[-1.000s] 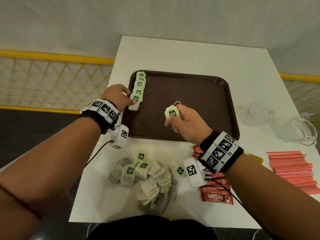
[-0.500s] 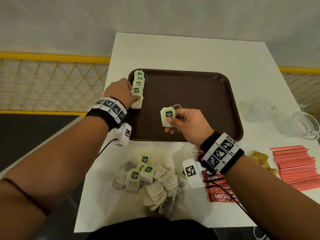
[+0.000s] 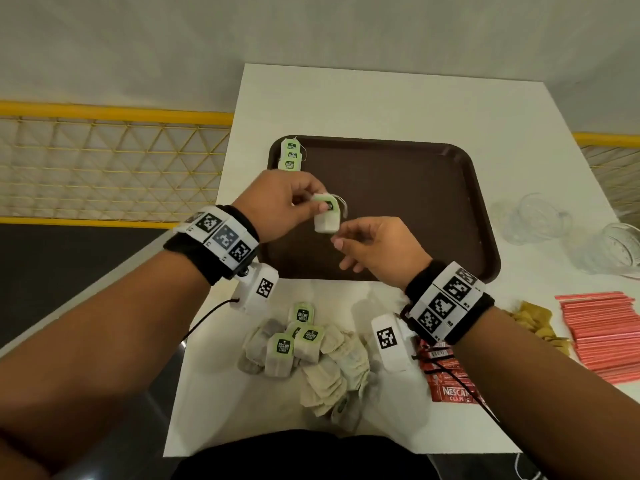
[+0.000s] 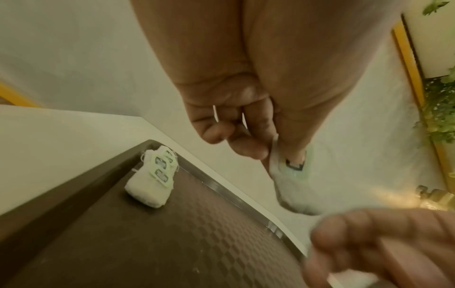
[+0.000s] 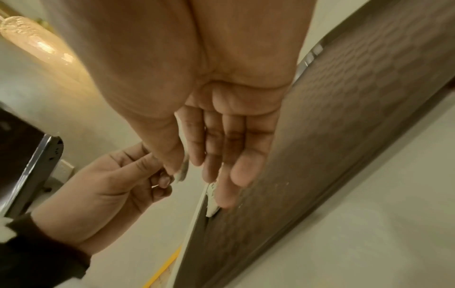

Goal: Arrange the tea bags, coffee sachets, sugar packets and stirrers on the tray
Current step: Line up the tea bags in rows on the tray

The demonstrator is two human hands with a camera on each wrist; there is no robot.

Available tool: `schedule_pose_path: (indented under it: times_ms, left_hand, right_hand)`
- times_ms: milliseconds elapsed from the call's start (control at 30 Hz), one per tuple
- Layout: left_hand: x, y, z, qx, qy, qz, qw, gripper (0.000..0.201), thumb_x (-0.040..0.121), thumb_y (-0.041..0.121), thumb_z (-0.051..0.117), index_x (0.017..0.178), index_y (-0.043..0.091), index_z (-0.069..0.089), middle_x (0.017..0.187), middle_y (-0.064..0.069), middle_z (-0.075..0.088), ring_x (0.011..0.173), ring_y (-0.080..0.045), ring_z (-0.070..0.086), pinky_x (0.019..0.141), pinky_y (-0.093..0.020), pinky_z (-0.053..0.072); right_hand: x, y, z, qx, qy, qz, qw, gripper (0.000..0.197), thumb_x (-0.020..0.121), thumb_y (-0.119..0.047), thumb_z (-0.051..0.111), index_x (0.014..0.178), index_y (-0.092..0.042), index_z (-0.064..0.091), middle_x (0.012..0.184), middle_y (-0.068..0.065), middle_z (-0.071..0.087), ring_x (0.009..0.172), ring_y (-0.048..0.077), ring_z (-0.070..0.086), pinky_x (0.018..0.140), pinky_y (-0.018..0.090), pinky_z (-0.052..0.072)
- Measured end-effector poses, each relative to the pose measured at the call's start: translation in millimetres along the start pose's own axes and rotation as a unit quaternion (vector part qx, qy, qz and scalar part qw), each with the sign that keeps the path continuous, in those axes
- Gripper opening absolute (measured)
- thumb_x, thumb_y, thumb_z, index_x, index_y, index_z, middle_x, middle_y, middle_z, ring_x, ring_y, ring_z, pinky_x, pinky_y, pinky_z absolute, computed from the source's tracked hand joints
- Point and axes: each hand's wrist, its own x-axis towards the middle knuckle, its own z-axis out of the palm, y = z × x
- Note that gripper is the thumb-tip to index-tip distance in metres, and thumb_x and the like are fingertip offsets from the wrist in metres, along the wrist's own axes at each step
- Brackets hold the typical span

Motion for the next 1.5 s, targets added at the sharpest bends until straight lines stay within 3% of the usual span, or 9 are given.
schedule_pose_path:
  times_ms: [267,400,633,800,967,1100,1233,1367,1500]
  left_hand:
    - [26,-27,-25,0.206,-0.074,-0.123,0.968,0.029,0.087,0.034,0.070,0.110,0.017,0.069,0.104,-0.004,0.069,0.097,-0.022,0.062,0.088,-0.034,0.048]
    - [29,-39,-18,0.247,-0.154,-0.168,0.942,0.037,0.086,0.036,0.071,0.116,0.014,0.068,0.113,-0.006,0.066,0.105,-0.023,0.059,0.092,-0.034,0.046]
    - [35,-54,-5,0.277,-0.072,-0.172,0.943,0.038,0.080,0.038,0.076,0.112,0.019,0.072,0.113,-0.005,0.068,0.105,-0.025,0.061,0.093,-0.037,0.048]
    - [47,-51,-10,0.284,-0.047,-0.174,0.942,0.032,0.076,0.036,0.080,0.103,0.020,0.073,0.105,-0.003,0.069,0.100,-0.023,0.063,0.089,-0.036,0.051]
    - [45,-49,-11,0.299,-0.030,-0.183,0.936,0.035,0.072,0.043,0.081,0.100,0.024,0.070,0.107,-0.002,0.067,0.101,-0.023,0.061,0.086,-0.035,0.049]
    - [21,-24,0,0.229,-0.011,-0.126,0.965,0.022,0.082,0.043,0.071,0.095,0.027,0.064,0.093,0.004,0.067,0.090,-0.017,0.062,0.079,-0.032,0.049]
    - [-20,20,22,0.182,-0.127,-0.024,0.975,0.018,0.082,0.048,0.069,0.091,0.033,0.066,0.085,0.015,0.065,0.080,0.001,0.058,0.076,-0.023,0.048]
    - [-54,53,40,0.156,-0.324,0.032,0.933,0.031,0.070,0.052,0.080,0.093,0.032,0.071,0.083,0.020,0.065,0.072,0.011,0.054,0.063,-0.005,0.036]
    - [-79,57,66,0.204,-0.388,0.015,0.899,0.045,0.058,0.062,0.082,0.091,0.034,0.067,0.090,0.018,0.065,0.080,0.000,0.059,0.072,-0.021,0.048]
  right_hand:
    - [-41,22,-32,-0.321,-0.126,0.041,0.938,0.037,0.075,-0.034,0.083,0.108,-0.024,0.070,0.084,-0.008,0.071,0.078,0.007,0.065,0.076,0.027,0.053]
    - [-57,26,-30,-0.406,-0.166,0.066,0.896,0.048,0.069,-0.043,0.085,0.111,-0.029,0.067,0.084,-0.011,0.060,0.071,0.007,0.055,0.063,0.023,0.041]
    - [-65,32,-10,-0.457,-0.175,0.066,0.869,0.026,0.073,-0.040,0.082,0.092,-0.026,0.070,0.085,-0.011,0.057,0.082,0.012,0.056,0.072,0.028,0.045]
    - [-67,34,-3,-0.482,-0.163,0.062,0.859,0.043,0.073,-0.045,0.080,0.109,-0.029,0.063,0.087,-0.012,0.052,0.083,0.015,0.053,0.074,0.029,0.044]
    - [-69,34,2,-0.487,-0.169,0.057,0.855,0.028,0.075,-0.038,0.080,0.096,-0.026,0.066,0.090,-0.011,0.054,0.084,0.014,0.052,0.070,0.027,0.041]
    - [-70,33,0,-0.476,-0.161,0.037,0.864,0.020,0.078,-0.032,0.079,0.090,-0.024,0.066,0.091,-0.008,0.057,0.083,0.014,0.053,0.070,0.027,0.042]
    - [-64,30,-9,-0.466,-0.142,0.002,0.873,0.014,0.080,-0.030,0.076,0.087,-0.024,0.066,0.093,-0.004,0.065,0.085,0.018,0.059,0.073,0.028,0.046]
    - [-63,26,-17,-0.447,-0.133,-0.018,0.884,0.009,0.086,-0.026,0.069,0.094,-0.024,0.066,0.098,-0.002,0.069,0.091,0.021,0.062,0.079,0.031,0.050]
    - [-62,33,-22,-0.407,-0.144,-0.025,0.902,0.010,0.089,-0.019,0.065,0.097,-0.025,0.068,0.103,-0.001,0.069,0.095,0.022,0.062,0.083,0.034,0.051]
